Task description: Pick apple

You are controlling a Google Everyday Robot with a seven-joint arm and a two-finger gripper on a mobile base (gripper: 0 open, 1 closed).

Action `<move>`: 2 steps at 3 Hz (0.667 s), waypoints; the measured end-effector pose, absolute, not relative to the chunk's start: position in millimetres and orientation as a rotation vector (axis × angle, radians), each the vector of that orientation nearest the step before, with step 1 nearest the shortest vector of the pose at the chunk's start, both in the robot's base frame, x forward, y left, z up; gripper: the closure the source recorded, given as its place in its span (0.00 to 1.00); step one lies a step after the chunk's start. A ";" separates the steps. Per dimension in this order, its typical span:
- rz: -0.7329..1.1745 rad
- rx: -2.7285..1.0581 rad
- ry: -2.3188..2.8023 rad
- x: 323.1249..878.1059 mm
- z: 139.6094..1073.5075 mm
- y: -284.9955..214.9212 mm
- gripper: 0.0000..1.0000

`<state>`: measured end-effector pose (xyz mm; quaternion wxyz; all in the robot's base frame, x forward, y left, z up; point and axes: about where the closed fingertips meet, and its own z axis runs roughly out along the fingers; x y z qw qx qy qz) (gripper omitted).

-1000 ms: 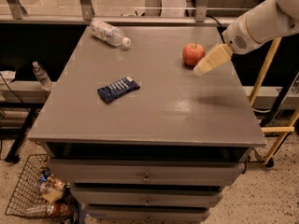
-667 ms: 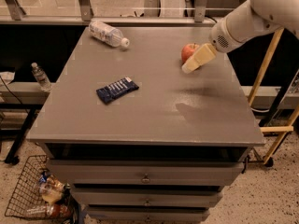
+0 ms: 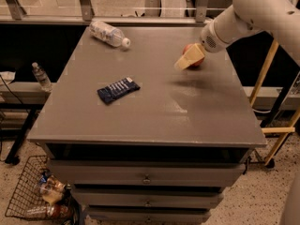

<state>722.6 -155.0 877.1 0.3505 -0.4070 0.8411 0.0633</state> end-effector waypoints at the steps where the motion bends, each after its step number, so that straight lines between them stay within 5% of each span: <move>1: 0.170 -1.027 2.207 735.2 865.2 -157.9 0.18; 2: 0.197 -1.006 2.235 738.9 852.2 -163.3 0.49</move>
Offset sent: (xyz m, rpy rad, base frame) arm 0.0222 -0.0177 -0.0368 0.0198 0.0808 -0.0646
